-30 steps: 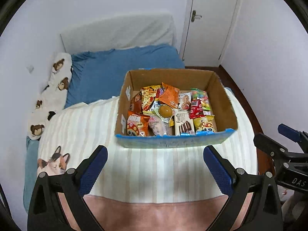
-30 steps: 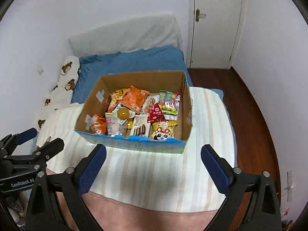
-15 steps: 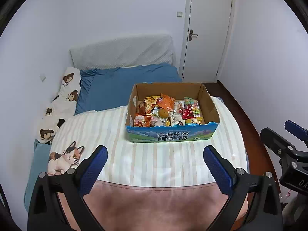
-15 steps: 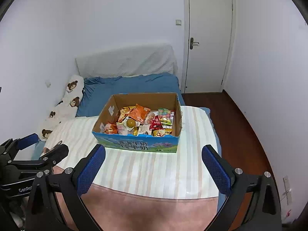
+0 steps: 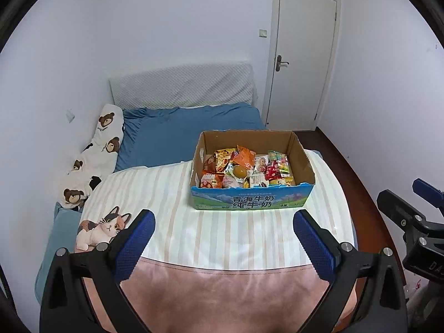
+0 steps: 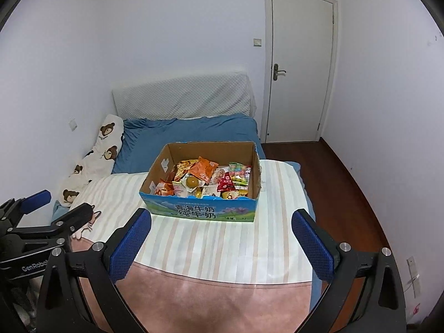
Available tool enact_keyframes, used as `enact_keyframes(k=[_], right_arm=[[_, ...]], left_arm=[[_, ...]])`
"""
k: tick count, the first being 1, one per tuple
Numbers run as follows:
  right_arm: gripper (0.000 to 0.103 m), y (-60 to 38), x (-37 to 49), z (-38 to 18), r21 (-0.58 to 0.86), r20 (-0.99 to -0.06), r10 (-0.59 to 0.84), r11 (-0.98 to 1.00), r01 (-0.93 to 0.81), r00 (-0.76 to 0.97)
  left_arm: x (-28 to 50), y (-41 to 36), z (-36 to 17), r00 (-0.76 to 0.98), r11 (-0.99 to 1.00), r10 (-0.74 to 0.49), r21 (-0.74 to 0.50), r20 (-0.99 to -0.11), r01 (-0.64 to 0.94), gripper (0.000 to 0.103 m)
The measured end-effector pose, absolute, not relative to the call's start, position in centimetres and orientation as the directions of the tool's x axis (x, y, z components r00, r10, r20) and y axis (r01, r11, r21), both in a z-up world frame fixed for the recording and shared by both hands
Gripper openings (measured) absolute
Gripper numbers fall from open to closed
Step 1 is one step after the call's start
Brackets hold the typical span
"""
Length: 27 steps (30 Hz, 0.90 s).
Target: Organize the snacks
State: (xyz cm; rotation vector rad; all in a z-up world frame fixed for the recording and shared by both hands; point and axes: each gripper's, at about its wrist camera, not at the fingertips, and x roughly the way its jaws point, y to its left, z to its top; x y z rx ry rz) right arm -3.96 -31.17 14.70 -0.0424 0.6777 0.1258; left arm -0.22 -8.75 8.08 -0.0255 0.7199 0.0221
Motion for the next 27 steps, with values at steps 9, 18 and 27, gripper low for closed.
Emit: enact_keyframes(k=[9, 18, 27], right_arm=[[0.103, -31.2, 0.6, 13.0, 0.003, -0.647, 0.083, 0.994, -0.106, 0.758], [0.103, -31.0, 5.7, 11.8, 0.005, -0.673, 0.064, 0.997, -0.082, 0.737], [0.103, -30.6, 8.7, 10.9, -0.010, -0.694, 0.041, 0.998, -0.067, 0.719]], left_arm=[[3.7, -8.4, 7.3, 0.744, 0.998, 0.056, 0.010, -0.665, -0.066, 0.103], [8.4, -8.1, 6.2, 0.698, 0.997, 0.061, 0.014, -0.714, -0.074, 0.103], [11.3, -8.2, 5.0, 0.655, 0.998, 0.056, 0.016, -0.754, -0.068, 0.103]])
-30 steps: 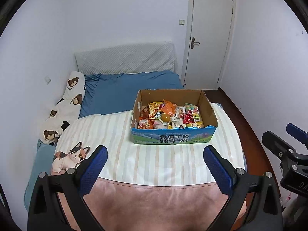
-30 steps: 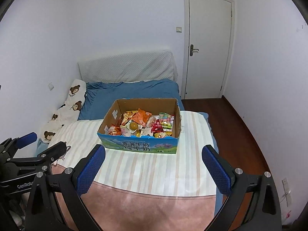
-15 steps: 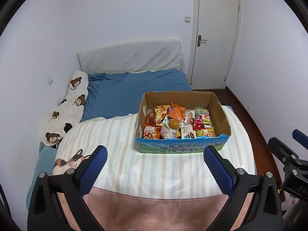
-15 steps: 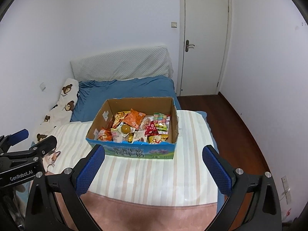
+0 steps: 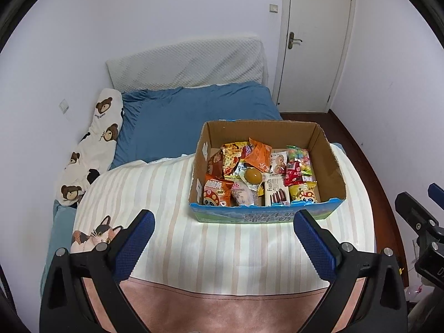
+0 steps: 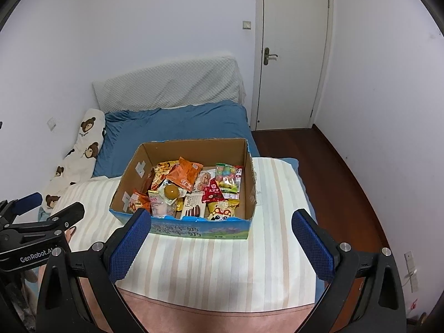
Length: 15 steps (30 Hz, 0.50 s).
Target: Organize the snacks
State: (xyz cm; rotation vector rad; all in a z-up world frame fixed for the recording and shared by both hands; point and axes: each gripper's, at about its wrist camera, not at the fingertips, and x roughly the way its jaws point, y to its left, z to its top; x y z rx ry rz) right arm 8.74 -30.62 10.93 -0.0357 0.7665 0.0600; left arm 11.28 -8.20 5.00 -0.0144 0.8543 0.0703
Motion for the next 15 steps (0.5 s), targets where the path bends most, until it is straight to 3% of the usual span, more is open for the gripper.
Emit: enact_keyframes(k=[15], right_arm=[[0.103, -30.67, 9.52, 10.13, -0.019, -0.703, 0.021, 0.999, -0.049, 0.710]], left_arm=[[11.73, -8.21, 4.64, 0.650, 0.998, 0.048, 0.011, -0.759, -0.061, 0.103]])
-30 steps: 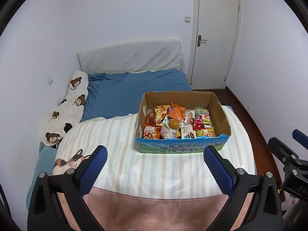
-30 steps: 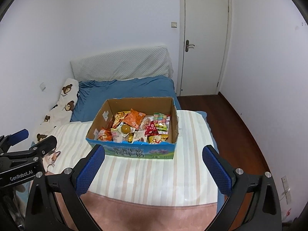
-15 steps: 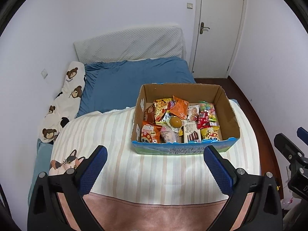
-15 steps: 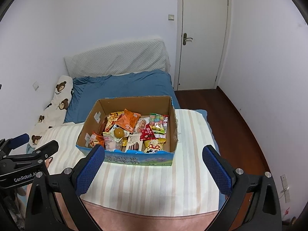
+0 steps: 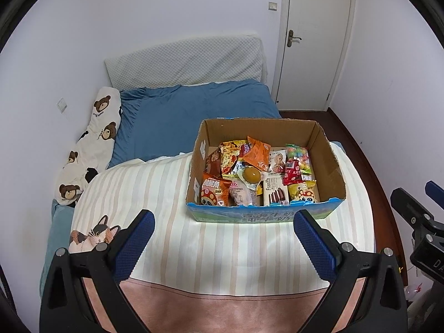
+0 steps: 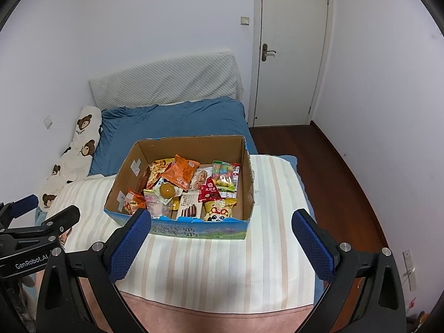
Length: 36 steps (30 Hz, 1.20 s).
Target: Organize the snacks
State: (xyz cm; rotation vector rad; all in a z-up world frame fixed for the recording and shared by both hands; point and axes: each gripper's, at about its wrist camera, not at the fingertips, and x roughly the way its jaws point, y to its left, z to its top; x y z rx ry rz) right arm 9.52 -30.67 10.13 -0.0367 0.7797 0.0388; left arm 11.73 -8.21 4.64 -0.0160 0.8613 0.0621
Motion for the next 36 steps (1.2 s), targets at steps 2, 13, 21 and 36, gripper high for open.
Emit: enact_keyframes(k=[2, 13, 21, 36], right_arm=[[0.103, -30.7, 9.5, 10.1, -0.022, -0.703, 0.019, 0.999, -0.048, 0.711], [0.103, -30.6, 8.9, 10.6, -0.026, -0.691, 0.008, 0.999, -0.036, 0.723], [0.103, -30.5, 8.7, 10.7, -0.025, -0.691, 0.007, 0.999, -0.034, 0.723], [0.103, -30.5, 8.5, 11.1, -0.023, -0.686, 0.011, 0.999, -0.036, 0.727]], left_arm=[[11.7, -8.3, 4.7, 0.651, 0.998, 0.050, 0.014, -0.758, -0.060, 0.103], [11.4, -8.3, 5.1, 0.657, 0.998, 0.041, 0.003, -0.753, -0.059, 0.103], [11.2, -8.3, 5.4, 0.664, 0.998, 0.041, 0.004, -0.747, -0.057, 0.103], [10.9, -8.5, 6.1, 0.671, 0.998, 0.040, 0.004, -0.741, -0.055, 0.103]])
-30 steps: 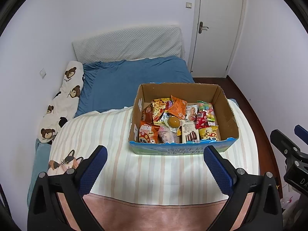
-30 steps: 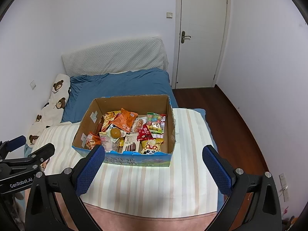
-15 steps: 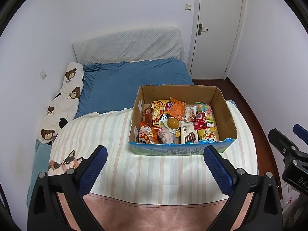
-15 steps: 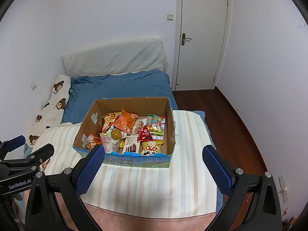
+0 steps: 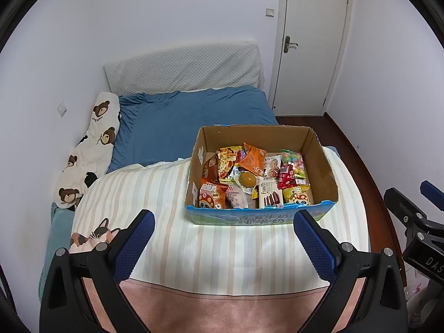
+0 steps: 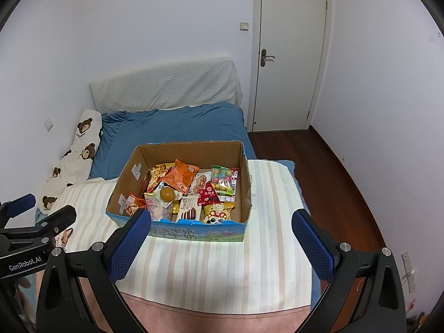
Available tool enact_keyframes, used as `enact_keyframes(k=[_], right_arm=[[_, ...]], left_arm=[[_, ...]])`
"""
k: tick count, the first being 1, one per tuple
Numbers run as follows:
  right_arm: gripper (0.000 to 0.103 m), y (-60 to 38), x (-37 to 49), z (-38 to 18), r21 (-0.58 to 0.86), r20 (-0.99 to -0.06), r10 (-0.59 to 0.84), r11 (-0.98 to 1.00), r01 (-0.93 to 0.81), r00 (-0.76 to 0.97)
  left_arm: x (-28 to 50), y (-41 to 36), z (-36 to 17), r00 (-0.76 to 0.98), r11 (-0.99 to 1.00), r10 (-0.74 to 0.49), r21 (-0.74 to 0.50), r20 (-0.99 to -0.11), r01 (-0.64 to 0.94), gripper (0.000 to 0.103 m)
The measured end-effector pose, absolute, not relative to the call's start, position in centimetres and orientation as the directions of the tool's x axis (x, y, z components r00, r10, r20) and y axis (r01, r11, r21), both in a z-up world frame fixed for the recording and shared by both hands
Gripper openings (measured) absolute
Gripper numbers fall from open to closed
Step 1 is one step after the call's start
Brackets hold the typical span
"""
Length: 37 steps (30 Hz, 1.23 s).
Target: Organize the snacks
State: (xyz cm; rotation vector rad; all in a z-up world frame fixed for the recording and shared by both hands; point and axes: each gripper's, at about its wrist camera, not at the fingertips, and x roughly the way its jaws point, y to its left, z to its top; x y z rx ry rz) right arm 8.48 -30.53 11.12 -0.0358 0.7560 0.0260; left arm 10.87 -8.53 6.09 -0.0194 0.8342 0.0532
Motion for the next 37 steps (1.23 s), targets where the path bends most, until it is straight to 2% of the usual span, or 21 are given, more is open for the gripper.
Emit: enact_keyframes(k=[37], right_arm=[[0.103, -30.82, 8.00, 10.85, -0.011, -0.687, 0.008, 1.000, -0.022, 0.727]], left_arm=[[10.80, -8.41, 6.59, 0.686, 0.999, 0.047, 0.022, -0.726, -0.045, 0.103]])
